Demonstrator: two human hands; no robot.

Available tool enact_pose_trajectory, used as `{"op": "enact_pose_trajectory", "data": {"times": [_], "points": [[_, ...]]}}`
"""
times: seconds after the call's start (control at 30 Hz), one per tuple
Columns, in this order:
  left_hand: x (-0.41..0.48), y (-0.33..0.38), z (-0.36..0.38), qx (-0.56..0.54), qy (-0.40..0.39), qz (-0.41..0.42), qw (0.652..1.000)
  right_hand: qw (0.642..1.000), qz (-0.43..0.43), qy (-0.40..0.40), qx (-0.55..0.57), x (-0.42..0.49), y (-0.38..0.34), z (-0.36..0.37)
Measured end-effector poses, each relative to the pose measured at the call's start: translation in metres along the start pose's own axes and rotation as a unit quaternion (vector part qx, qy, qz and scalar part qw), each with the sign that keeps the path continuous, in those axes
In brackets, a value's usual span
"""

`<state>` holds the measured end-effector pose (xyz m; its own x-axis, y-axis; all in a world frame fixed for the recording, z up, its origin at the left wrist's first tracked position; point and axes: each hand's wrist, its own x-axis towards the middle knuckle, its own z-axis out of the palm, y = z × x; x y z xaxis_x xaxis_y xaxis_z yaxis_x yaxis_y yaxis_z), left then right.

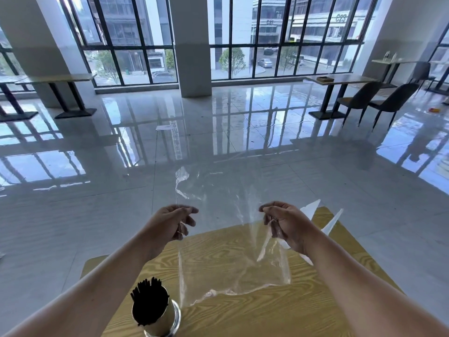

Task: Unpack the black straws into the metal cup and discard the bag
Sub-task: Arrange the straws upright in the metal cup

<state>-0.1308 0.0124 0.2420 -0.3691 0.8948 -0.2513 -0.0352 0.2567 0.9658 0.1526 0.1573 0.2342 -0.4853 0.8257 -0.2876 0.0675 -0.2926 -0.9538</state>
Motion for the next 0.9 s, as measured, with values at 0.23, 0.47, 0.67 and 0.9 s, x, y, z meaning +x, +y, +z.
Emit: {"op": "enact_pose_trajectory", "data": {"times": [0.23, 0.47, 0.67, 0.9], "points": [[0.011, -0.013, 0.009, -0.068, -0.038, -0.031, 0.996, 0.999, -0.022, 0.031, -0.029, 0.005, 0.002, -0.023], [0.026, -0.021, 0.021, -0.111, -0.037, -0.052, 0.992, 0.999, -0.002, 0.036, -0.005, 0.009, 0.01, -0.038], [0.032, -0.031, 0.034, -0.071, -0.024, -0.068, 0.995, 0.998, 0.031, 0.042, 0.019, 0.004, 0.022, -0.048], [0.047, -0.054, 0.052, -0.02, -0.07, -0.124, 0.99, 0.987, 0.141, 0.007, 0.073, 0.012, 0.043, -0.07]]}}
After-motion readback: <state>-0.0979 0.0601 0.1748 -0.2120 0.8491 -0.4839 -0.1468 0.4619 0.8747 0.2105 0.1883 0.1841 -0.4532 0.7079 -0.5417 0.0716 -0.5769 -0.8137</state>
